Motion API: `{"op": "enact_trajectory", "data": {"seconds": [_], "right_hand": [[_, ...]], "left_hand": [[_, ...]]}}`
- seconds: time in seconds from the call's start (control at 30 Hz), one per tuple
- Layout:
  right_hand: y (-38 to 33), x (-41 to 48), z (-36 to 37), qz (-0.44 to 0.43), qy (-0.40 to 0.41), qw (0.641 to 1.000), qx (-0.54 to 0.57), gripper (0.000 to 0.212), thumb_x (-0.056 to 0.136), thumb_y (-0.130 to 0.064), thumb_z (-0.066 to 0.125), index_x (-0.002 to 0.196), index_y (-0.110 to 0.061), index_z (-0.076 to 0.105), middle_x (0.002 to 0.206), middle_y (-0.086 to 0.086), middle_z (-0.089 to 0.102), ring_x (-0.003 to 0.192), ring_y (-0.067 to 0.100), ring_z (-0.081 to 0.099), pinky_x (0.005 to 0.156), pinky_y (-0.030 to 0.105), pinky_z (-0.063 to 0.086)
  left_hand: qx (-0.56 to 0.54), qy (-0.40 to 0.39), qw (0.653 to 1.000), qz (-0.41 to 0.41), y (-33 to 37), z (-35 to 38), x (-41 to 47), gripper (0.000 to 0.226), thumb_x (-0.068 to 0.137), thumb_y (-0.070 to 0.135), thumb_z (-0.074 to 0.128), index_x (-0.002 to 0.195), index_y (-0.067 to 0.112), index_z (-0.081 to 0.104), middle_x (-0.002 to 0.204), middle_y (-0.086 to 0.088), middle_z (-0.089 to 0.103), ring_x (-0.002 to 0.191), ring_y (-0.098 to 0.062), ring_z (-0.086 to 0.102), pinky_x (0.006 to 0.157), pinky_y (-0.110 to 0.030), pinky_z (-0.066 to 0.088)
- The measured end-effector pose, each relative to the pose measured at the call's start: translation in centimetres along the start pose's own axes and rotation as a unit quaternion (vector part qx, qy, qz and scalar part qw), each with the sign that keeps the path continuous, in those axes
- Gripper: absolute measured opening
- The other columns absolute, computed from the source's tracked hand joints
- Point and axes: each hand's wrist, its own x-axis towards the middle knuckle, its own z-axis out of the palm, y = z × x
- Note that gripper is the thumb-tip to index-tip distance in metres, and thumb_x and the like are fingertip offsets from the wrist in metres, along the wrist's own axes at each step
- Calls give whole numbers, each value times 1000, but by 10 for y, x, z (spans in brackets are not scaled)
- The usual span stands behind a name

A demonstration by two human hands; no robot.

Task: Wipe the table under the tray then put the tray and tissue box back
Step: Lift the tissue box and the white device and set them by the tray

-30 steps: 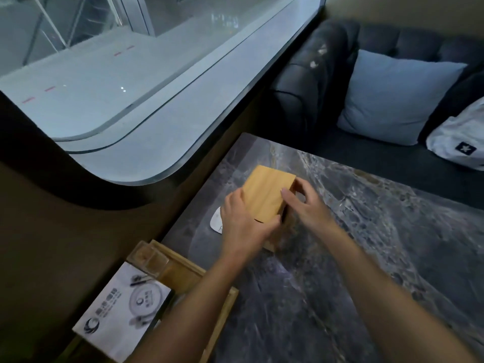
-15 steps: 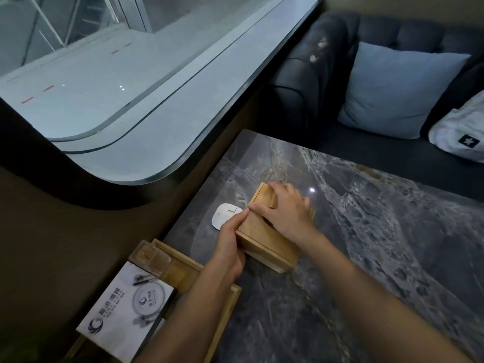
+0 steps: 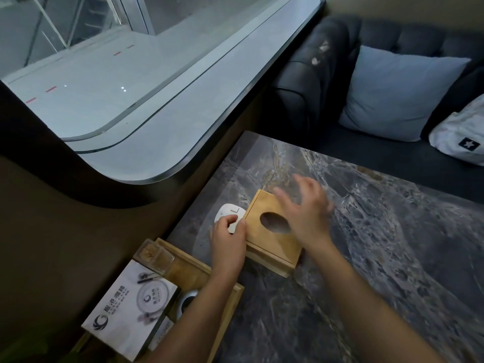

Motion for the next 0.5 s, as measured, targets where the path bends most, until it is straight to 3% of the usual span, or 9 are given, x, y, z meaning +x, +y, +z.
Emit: {"op": "enact_trajectory", "data": {"seconds": [0.07, 0.17, 0.23, 0.27, 0.4, 0.5], "right_hand": [[12, -7, -6, 134, 13, 980, 144, 59, 86, -51, 48, 138, -27, 32, 149, 3, 29, 136, 22, 25, 112, 52, 17], [26, -27, 1, 222, -34, 930, 290, 65, 86, -53, 45, 142, -33, 19, 153, 4, 21, 137, 23, 25, 107, 43, 28], [29, -37, 9, 250, -66, 898, 355, 62, 87, -51, 45, 141, -32, 20, 146, 6, 34, 126, 24, 41, 96, 36, 39], [29, -39, 13, 257, -72, 893, 364, 58, 87, -51, 46, 138, -32, 25, 139, 8, 42, 118, 25, 48, 92, 38, 43], [21, -41, 22, 260, -54, 895, 359, 48, 83, -46, 54, 124, -32, 32, 125, 10, 50, 107, 26, 53, 93, 48, 47], [9, -44, 31, 227, -54, 897, 376, 53, 84, -32, 60, 126, -27, 29, 125, 11, 48, 108, 26, 52, 87, 42, 48]], "left_hand": [[14, 3, 999, 34, 0, -1, -2, 37, 90, 34, 49, 125, 22, 47, 127, 4, 49, 117, -13, 44, 89, -26, 38], [-125, -43, 989, -66, 3, 5, -6, 41, 91, 37, 48, 129, 24, 41, 125, 5, 47, 109, -11, 43, 85, -25, 38], [-238, -73, 957, -151, 1, 11, -7, 34, 91, 36, 48, 122, 25, 46, 118, 0, 52, 103, -16, 49, 89, -34, 40], [-239, -77, 955, -161, 2, 12, -8, 28, 90, 34, 49, 117, 24, 49, 112, -1, 55, 98, -16, 51, 87, -35, 42], [-232, -64, 960, -140, 3, 6, -9, 22, 90, 25, 52, 110, 17, 54, 96, 0, 58, 88, -14, 54, 74, -31, 45], [-232, -38, 963, -131, 5, -9, -5, 21, 89, 25, 52, 109, 16, 55, 100, -4, 59, 94, -19, 56, 83, -37, 49]]}}
